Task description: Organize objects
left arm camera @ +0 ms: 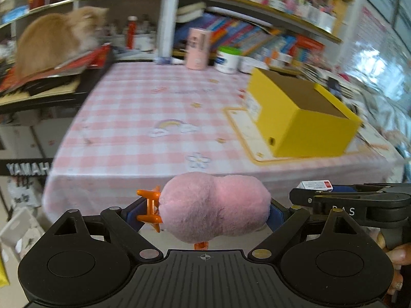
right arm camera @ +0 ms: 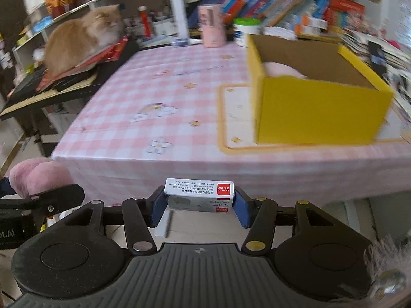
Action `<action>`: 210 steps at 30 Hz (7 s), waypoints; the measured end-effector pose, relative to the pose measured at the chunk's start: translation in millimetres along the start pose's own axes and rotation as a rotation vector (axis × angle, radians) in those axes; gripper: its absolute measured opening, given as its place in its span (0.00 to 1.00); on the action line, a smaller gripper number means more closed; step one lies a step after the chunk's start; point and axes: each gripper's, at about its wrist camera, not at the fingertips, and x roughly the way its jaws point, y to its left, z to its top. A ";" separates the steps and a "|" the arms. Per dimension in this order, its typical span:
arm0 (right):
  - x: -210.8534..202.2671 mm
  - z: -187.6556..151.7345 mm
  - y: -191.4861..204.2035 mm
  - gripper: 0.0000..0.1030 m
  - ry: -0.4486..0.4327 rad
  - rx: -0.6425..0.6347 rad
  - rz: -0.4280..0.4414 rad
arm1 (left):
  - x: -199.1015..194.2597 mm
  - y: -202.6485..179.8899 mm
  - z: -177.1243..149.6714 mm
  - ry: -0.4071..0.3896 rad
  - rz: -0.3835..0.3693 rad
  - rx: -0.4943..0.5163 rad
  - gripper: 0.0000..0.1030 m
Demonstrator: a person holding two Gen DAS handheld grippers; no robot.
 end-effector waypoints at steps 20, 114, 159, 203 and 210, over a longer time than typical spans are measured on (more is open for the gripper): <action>-43.2 -27.8 -109.9 0.50 -0.027 0.231 -0.207 | 47.7 -109.0 20.7 0.040 -0.187 0.208 0.88; 64.8 183.4 -248.4 0.55 -0.126 -0.163 0.022 | 168.5 -226.4 140.9 -0.157 0.038 0.276 0.93; -27.0 -3.5 -40.0 0.98 -0.108 -0.026 -0.230 | 17.7 -64.8 1.4 -0.045 0.322 -0.002 0.97; -27.9 -15.1 -30.5 1.00 -0.059 -0.039 -0.314 | 11.8 -66.0 -5.2 -0.024 0.332 -0.011 0.97; -28.2 -15.1 -30.9 1.00 -0.058 -0.039 -0.316 | 12.6 -66.6 -6.5 -0.019 0.333 -0.011 0.97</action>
